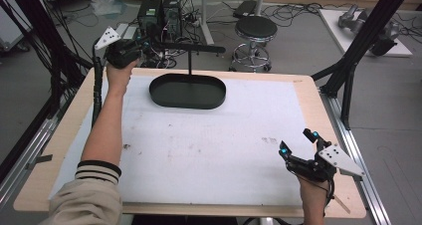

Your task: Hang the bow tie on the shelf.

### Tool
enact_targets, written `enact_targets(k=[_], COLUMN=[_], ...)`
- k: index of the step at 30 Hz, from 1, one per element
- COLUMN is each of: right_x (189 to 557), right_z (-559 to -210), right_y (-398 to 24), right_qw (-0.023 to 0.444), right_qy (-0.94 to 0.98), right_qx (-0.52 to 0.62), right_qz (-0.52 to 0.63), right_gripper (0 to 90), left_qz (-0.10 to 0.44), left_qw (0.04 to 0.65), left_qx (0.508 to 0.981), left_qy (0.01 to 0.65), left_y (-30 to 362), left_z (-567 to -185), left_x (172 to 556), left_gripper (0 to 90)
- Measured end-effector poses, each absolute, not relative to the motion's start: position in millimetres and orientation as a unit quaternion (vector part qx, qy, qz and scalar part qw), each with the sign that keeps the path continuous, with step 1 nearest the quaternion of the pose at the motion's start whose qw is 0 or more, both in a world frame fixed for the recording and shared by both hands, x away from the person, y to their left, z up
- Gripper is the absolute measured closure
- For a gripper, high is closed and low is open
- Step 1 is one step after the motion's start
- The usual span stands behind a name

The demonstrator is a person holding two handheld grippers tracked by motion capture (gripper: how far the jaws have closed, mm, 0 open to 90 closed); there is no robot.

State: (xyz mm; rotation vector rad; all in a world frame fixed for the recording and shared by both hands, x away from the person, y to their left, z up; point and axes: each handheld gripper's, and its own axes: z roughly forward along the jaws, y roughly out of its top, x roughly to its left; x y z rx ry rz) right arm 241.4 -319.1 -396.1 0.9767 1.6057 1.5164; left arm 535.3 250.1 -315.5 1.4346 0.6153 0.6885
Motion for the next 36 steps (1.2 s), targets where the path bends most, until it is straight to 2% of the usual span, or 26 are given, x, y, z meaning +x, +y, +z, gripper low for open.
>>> enact_targets(k=[3, 5, 6, 7, 8, 11, 12, 13, 14, 21, 28, 36], right_x=[242, 242, 242, 243, 243, 243, 243, 243, 243, 241, 238, 233], right_z=[-396, -396, -396, -396, -396, -396, -396, -396, -395, -395, -391, -386], right_y=[-319, -318, -318, -317, -317, -314, -314, -314, -313, -313, -314, -316], right_qw=[0.356, 0.355, 0.355, 0.355, 0.355, 0.352, 0.352, 0.352, 0.354, 0.356, 0.359, 0.362], right_qy=[0.623, 0.624, 0.624, 0.625, 0.625, 0.626, 0.627, 0.627, 0.627, 0.623, 0.615, 0.608], right_qx=[0.376, 0.374, 0.374, 0.373, 0.373, 0.372, 0.37, 0.37, 0.368, 0.366, 0.363, 0.361], right_qz=[0.587, 0.587, 0.587, 0.587, 0.587, 0.588, 0.588, 0.588, 0.588, 0.593, 0.602, 0.608], right_gripper=[10.1, 10.0, 10.0, 10.1, 10.1, 10.1, 10.1, 10.1, 10.1, 10.1, 10.1, 10.0], left_qz=[0.304, 0.307, 0.305, 0.306, 0.307, 0.315, 0.316, 0.319, 0.321, 0.336, 0.367, 0.407], left_qw=[0.653, 0.655, 0.659, 0.66, 0.661, 0.666, 0.67, 0.669, 0.673, 0.686, 0.689, 0.677], left_qx=[0.631, 0.621, 0.614, 0.608, 0.602, 0.588, 0.584, 0.582, 0.577, 0.566, 0.547, 0.521], left_qy=[0.288, 0.302, 0.309, 0.318, 0.326, 0.334, 0.332, 0.335, 0.332, 0.31, 0.304, 0.322], left_y=[256, 260, 262, 264, 266, 271, 273, 274, 275, 281, 294, 318], left_z=[-323, -326, -327, -327, -326, -323, -322, -320, -317, -299, -284, -295], left_x=[536, 534, 533, 532, 531, 524, 521, 518, 514, 477, 423, 354], left_gripper=[75.8, 66.2, 66.2, 49.9, 49.9, 32.1, 28.2, 28.2, 17.6, 12.7, 12.7, 12.7])
